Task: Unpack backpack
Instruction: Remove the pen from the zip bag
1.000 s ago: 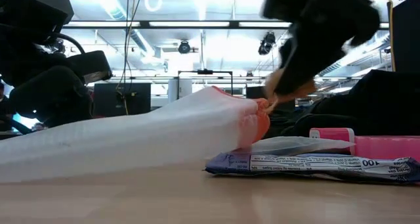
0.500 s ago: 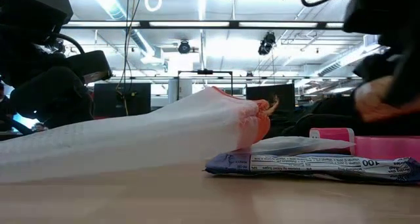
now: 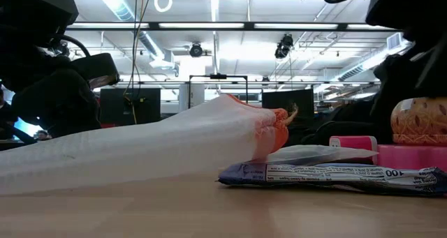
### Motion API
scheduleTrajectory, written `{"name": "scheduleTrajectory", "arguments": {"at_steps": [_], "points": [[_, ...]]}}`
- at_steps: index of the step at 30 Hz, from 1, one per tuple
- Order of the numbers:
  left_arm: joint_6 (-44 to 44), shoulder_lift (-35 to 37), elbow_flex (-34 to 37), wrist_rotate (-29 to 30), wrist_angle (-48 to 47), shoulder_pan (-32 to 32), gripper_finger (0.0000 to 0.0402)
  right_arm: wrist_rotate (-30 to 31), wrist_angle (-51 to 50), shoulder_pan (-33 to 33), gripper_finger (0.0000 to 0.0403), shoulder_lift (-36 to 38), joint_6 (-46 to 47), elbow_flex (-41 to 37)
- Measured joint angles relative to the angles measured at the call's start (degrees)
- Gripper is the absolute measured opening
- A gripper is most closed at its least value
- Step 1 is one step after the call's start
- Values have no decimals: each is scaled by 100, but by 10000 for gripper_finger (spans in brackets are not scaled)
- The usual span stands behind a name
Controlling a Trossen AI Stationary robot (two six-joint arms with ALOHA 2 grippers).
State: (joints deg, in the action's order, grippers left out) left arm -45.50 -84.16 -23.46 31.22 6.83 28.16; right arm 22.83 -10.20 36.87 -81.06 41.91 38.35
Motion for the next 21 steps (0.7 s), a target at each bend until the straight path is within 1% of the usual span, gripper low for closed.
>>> {"name": "scheduleTrajectory", "arguments": {"at_steps": [3, 8, 12, 15, 18, 21], "points": [[7, 0, 0, 2, 2, 0, 101, 7, 479, -211, 342, 0, -398, 0], [9, 0, 0, 15, 2, 0, 101, 14, 1433, -634, 299, 0, -1425, 0], [16, 0, -2, 20, 7, 0, 101, 47, 1690, -1090, 263, -121, -1810, 2], [26, 0, -2, 37, 7, -2, 101, -255, 2049, -1420, 238, -442, -2004, 2], [26, 0, -2, 104, 7, -2, 101, -660, 2796, -1693, 217, -938, -2229, 12], [26, 0, -2, 123, 4, -2, 101, -1035, 3143, -1914, 204, -1464, -2437, 260]]}}
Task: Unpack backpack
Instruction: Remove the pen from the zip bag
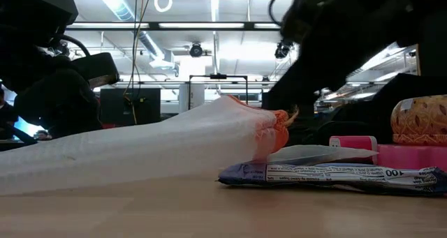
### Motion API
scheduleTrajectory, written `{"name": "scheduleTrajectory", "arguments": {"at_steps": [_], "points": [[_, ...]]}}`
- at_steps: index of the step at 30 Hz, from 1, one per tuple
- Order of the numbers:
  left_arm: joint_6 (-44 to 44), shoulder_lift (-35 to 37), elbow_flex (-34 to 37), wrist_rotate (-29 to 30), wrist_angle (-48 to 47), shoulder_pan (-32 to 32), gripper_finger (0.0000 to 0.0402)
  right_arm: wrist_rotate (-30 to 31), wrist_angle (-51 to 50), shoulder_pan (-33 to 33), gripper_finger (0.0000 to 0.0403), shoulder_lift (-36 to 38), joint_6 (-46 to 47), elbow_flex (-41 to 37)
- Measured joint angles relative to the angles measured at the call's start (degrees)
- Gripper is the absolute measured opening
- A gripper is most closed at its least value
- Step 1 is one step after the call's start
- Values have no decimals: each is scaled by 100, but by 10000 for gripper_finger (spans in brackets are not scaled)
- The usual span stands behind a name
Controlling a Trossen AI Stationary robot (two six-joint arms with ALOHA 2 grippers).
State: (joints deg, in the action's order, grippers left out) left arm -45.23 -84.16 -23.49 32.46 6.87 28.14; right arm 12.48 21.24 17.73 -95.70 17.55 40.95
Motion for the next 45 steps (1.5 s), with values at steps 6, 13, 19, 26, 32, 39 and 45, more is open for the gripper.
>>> {"name": "scheduleTrajectory", "arguments": {"at_steps": [6, 13, 19, 26, 32, 39, 45], "points": [[0, 0, -2, 5, 0, 0, 101, -557, -68, -265, 199, -974, -388, 884], [162, 0, -7, -23, 46, 0, 101, -821, -566, -294, 204, -1805, -882, 1815], [310, 19, -13, -231, 79, 2, 101, -979, -509, -235, 206, -1968, -1397, 2149], [629, 246, -491, -367, -78, 32, 101, -1343, -387, -100, 197, -1968, -1706, 2238], [425, 334, -1250, -363, -1353, 331, 101, -1424, -417, -54, 197, -1968, -1749, 2238], [-182, 323, -1478, -61, -1966, 1120, 101, -1422, -446, 62, 192, -1968, -1782, 2236], [-1806, 197, -1475, 386, -2683, 1905, 101, -1422, -434, 162, 189, -1968, -1998, 2236]]}}
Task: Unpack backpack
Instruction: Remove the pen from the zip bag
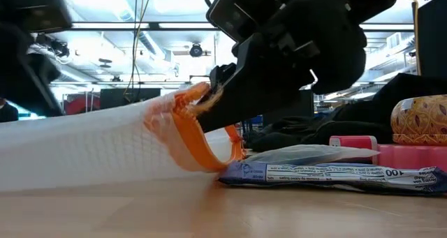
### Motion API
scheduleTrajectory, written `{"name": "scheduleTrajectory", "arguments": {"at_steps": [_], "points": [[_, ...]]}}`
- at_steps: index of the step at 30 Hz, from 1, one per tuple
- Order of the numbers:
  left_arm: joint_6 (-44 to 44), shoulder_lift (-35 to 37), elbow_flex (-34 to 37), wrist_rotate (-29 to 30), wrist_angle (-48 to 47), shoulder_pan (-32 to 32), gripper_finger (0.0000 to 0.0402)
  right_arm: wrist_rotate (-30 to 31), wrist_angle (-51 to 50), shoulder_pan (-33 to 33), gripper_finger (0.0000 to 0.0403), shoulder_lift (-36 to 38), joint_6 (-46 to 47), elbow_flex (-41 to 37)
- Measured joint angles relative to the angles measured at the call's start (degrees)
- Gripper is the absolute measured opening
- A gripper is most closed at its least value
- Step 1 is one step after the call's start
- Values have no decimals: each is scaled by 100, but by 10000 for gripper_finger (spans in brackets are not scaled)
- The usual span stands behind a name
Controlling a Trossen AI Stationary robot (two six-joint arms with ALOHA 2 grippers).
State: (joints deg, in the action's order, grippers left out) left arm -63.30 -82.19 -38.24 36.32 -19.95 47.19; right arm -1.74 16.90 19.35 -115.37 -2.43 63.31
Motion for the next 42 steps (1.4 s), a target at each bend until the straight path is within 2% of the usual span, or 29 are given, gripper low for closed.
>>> {"name": "scheduleTrajectory", "arguments": {"at_steps": [4, 6, 11, 22, 26, 31, 42], "points": [[-325, -467, 0, -225, 157, 103, 101, -4, 96, 18, 187, 0, -47, -2], [-340, -732, 0, -585, 254, 20, 101, -3, 160, 16, 187, 0, -28, -2], [-278, -1100, -26, -877, 648, -253, 101, 0, 409, 4, 186, 0, -45, -4], [1014, -1141, -12, -1150, 1713, -723, 101, -83, 403, -75, 184, -157, -230, 56], [1208, -1220, -16, -1153, 1825, -897, 101, -356, 375, -91, 184, -566, -238, 385], [1307, -1353, -25, -1187, 1956, -996, 101, -353, -101, -87, 184, -995, -533, 1026], [1540, -1425, -16, -1257, 2137, -1012, 101, -291, -1111, -262, 200, -1010, -876, 1735]]}}
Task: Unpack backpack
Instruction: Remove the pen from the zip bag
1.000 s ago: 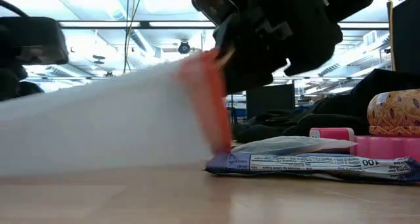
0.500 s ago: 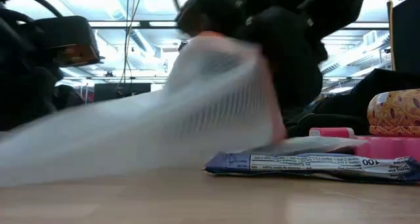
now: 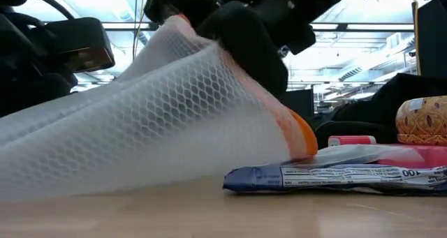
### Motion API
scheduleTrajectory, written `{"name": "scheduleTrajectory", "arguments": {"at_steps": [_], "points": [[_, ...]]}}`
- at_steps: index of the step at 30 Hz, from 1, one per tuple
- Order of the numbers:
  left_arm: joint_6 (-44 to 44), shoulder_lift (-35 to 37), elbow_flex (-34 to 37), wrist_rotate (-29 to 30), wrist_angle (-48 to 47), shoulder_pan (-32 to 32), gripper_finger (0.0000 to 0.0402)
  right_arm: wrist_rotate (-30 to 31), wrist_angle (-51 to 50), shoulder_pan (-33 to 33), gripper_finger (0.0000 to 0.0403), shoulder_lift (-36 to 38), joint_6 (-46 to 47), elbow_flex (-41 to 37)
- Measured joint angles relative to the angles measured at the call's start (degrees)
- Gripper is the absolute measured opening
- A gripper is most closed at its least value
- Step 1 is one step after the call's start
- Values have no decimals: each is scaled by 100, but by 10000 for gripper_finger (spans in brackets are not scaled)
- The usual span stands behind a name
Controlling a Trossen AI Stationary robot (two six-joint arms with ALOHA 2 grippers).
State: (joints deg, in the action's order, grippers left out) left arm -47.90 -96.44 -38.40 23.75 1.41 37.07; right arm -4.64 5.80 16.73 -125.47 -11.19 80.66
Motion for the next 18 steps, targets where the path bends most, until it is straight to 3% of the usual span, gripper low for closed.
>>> {"name": "scheduleTrajectory", "arguments": {"at_steps": [6, 18], "points": [[254, -9, 5, -35, 275, -1, 101, -32, -178, -213, 202, -7, 60, -11], [437, -15, 6, -92, 441, -82, 101, -755, 180, -447, 188, -504, 241, 42]]}}
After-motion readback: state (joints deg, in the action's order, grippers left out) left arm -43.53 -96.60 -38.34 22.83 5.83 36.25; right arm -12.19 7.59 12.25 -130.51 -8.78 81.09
